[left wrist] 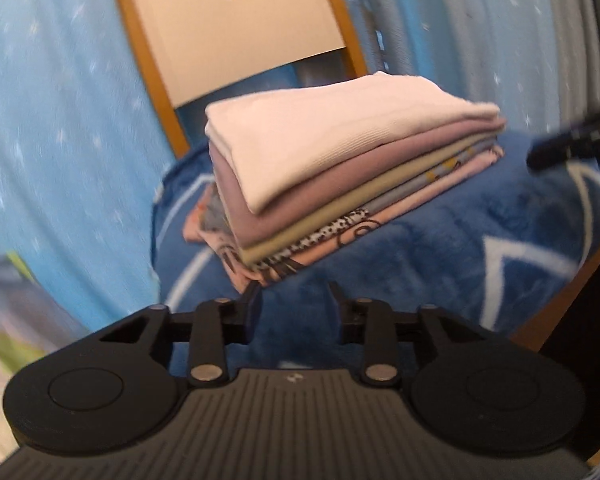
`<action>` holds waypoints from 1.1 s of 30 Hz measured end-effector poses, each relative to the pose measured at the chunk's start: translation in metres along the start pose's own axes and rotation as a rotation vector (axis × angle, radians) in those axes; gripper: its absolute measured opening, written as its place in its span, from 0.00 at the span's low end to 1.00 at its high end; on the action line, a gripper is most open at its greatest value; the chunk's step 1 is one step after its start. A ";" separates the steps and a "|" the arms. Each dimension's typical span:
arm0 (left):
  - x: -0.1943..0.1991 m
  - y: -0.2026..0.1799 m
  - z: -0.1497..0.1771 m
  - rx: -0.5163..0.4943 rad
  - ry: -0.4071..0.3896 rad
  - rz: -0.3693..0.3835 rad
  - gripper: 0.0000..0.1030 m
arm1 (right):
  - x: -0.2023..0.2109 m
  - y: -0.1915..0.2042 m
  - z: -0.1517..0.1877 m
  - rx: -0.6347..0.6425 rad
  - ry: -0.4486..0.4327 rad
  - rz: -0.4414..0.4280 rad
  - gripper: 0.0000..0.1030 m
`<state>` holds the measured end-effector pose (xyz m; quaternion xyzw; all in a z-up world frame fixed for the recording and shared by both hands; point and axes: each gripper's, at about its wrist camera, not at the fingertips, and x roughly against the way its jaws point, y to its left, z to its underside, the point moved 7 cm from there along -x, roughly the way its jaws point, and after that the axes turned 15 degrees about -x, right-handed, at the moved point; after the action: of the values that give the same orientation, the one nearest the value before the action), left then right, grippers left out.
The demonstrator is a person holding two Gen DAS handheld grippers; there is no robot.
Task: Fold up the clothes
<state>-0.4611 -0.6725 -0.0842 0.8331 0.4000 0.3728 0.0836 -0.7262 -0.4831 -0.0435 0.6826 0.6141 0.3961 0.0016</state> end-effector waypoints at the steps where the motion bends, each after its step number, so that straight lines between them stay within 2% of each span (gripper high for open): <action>1: -0.002 -0.001 0.000 0.040 0.009 0.011 0.39 | -0.002 -0.003 0.001 -0.044 0.002 0.010 0.36; 2: -0.003 -0.001 -0.001 0.065 0.016 0.016 0.48 | -0.005 -0.006 0.002 -0.074 0.000 0.023 0.51; 3: -0.005 -0.002 -0.002 0.085 0.023 0.019 0.60 | -0.006 -0.005 0.001 -0.082 -0.004 0.032 0.57; 4: -0.006 -0.003 -0.003 0.097 0.024 0.017 0.64 | -0.006 -0.003 -0.001 -0.080 -0.014 0.035 0.63; 6: -0.009 -0.005 -0.005 0.116 0.026 0.008 0.76 | -0.007 0.000 -0.004 -0.053 -0.031 0.052 0.68; 8: -0.013 -0.005 -0.005 0.138 0.032 -0.006 0.81 | -0.010 0.003 -0.006 -0.012 -0.057 0.084 0.74; 10: -0.017 -0.005 -0.003 0.161 0.035 -0.016 0.84 | -0.016 0.006 -0.007 0.011 -0.060 0.115 0.77; 13: -0.024 -0.006 0.000 0.196 0.040 -0.030 0.98 | -0.023 0.009 -0.006 0.037 -0.058 0.141 0.77; 15: -0.028 -0.005 0.002 0.227 0.043 -0.032 0.99 | -0.026 0.010 -0.005 0.053 -0.066 0.155 0.80; 19: -0.030 -0.003 0.006 0.273 0.033 -0.024 1.00 | -0.033 0.008 -0.002 0.071 -0.064 0.179 0.94; 22: -0.030 -0.003 0.007 0.283 0.025 -0.025 1.00 | -0.039 0.006 0.003 0.053 -0.063 0.167 0.98; 33: -0.029 -0.003 0.006 0.294 0.022 -0.037 1.00 | -0.043 0.007 0.013 0.072 -0.099 0.202 1.00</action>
<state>-0.4703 -0.6904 -0.1060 0.8248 0.4663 0.3176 -0.0366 -0.7103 -0.5145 -0.0718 0.7593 0.5553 0.3377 -0.0326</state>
